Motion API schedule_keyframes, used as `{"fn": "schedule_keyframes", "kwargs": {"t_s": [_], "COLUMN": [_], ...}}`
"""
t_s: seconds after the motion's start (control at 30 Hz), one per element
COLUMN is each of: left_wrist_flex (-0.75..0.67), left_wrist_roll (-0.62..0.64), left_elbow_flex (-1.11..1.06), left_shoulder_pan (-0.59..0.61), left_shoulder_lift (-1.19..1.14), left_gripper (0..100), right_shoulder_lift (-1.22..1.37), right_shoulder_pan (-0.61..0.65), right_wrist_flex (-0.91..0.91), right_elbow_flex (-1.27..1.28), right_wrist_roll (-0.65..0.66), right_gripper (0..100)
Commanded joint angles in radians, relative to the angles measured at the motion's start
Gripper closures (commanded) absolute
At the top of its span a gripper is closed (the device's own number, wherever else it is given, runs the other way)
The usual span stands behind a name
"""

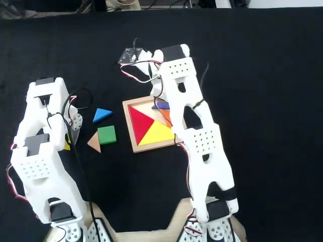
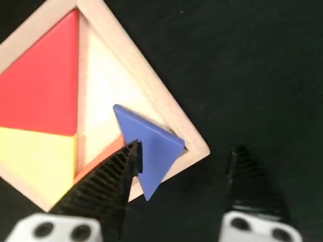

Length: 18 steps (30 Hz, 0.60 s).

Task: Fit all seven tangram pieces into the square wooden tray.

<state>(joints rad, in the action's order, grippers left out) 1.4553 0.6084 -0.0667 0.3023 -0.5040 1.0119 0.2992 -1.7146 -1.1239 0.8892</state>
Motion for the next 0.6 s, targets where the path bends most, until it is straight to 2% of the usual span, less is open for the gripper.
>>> {"fn": "schedule_keyframes", "kwargs": {"t_s": [0.0, 0.03, 0.07, 0.1, 0.17, 0.3, 0.57], "left_wrist_flex": [-0.017, -0.017, -0.017, -0.017, -0.017, -0.017, -0.017], "left_wrist_roll": [0.003, 0.003, 0.003, 0.003, 0.003, 0.003, 0.003], "left_elbow_flex": [0.027, 0.027, 0.027, 0.027, 0.027, 0.028, 0.028], "left_shoulder_pan": [-0.036, -0.036, -0.036, -0.036, -0.036, -0.041, -0.045], "left_shoulder_lift": [-0.003, -0.003, -0.003, -0.003, -0.003, -0.003, -0.003], "left_gripper": [94, 94, 94, 94, 94, 94, 94], "right_shoulder_lift": [-0.016, -0.018, -0.018, -0.019, -0.019, -0.047, -0.104], "right_shoulder_pan": [-0.041, -0.058, -0.075, -0.087, -0.091, -0.057, 0.078], "right_wrist_flex": [0.031, 0.029, 0.025, 0.006, -0.049, -0.052, -0.044], "right_elbow_flex": [-0.051, -0.053, -0.053, -0.053, -0.053, -0.027, 0.171], "right_wrist_roll": [-0.008, -0.008, -0.008, -0.008, -0.006, -0.014, -0.006], "right_gripper": [91.3, 97.3, 99.2, 97.0, 99.1, 98.8, 98.8]}}
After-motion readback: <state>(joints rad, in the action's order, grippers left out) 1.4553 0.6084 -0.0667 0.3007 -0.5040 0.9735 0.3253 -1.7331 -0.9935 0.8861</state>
